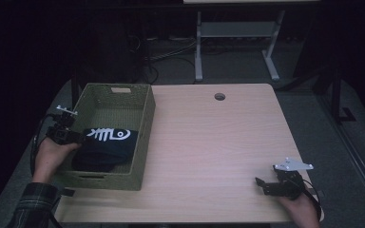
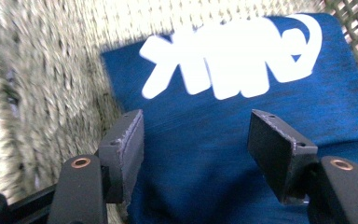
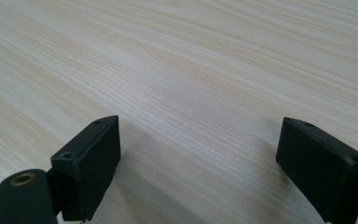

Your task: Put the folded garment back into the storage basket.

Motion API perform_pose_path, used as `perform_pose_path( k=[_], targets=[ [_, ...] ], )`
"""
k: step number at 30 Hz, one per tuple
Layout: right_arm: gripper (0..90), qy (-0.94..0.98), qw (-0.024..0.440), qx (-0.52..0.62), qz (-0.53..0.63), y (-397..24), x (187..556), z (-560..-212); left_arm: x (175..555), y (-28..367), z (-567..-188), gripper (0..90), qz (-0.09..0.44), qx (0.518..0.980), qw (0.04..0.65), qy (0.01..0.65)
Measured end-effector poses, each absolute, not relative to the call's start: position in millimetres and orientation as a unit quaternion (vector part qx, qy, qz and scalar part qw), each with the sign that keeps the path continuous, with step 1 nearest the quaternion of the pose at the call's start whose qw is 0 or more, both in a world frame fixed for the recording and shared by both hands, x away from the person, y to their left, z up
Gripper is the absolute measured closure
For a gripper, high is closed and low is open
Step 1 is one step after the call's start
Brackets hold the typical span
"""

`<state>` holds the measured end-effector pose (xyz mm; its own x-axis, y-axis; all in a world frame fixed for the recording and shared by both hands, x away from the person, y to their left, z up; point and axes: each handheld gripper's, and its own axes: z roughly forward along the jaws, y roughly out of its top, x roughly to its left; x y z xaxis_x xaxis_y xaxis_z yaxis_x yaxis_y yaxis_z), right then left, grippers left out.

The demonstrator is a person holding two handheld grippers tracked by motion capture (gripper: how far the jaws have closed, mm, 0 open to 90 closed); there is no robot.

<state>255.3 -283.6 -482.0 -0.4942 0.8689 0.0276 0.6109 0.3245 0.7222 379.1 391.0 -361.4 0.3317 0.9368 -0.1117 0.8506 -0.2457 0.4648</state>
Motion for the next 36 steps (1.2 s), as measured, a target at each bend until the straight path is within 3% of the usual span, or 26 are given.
perform_pose_path(
  k=[12,23,36],
  targets=[
    [13.2,0.792,0.187,0.467,0.346,-284,255,-482,373,377,-341,30.1,0.098,0.782,0.278,0.549],
    [13.2,0.792,0.187,0.467,0.346,-284,255,-482,370,343,-323,14.6,0.117,0.793,0.313,0.509],
    [13.0,0.791,0.187,0.469,0.345,-283,256,-482,369,300,-312,13.5,0.12,0.807,0.351,0.459]
  ],
)
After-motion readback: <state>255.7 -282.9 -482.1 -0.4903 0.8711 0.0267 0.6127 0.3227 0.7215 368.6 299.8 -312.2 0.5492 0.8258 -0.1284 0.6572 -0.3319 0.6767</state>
